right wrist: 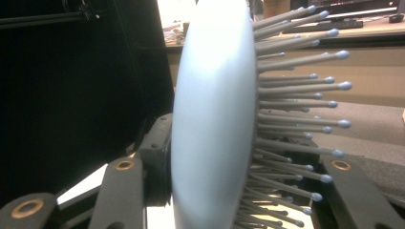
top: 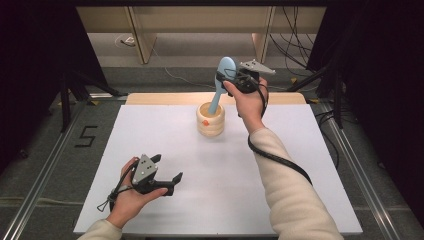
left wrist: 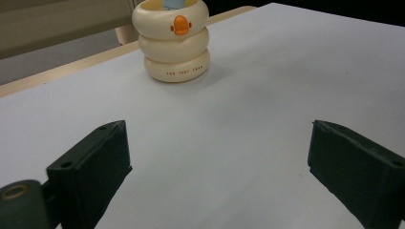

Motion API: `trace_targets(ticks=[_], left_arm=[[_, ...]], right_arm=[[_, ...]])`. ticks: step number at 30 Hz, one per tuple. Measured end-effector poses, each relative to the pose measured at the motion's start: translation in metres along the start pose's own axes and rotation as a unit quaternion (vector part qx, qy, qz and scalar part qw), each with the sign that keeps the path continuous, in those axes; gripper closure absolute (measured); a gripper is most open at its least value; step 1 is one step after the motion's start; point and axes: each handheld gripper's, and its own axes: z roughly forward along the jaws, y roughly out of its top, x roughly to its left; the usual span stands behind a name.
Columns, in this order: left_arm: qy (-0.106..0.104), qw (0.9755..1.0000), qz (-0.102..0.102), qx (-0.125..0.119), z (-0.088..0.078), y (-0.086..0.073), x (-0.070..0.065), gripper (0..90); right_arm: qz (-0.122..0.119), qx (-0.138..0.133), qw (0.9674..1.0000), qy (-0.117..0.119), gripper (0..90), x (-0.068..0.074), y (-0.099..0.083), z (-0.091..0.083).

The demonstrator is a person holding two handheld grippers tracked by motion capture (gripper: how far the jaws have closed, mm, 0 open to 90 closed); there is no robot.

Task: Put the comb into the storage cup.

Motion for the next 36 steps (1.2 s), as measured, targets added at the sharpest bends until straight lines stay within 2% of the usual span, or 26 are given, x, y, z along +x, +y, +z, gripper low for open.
trace_targets(ticks=[15, 36], left_arm=[[-0.001, 1.0000, -0.001, -0.002, 0.000, 0.000, 0.000, 6.7], [-0.002, 1.0000, -0.001, -0.002, 0.000, 0.000, 0.000, 6.9]], right_arm=[[0.007, 0.009, 0.9999, -0.007, 49.3, -0.001, -0.009, 0.006], [0.002, 0.028, 0.9996, -0.010, 49.1, 0.000, -0.025, 0.016]])
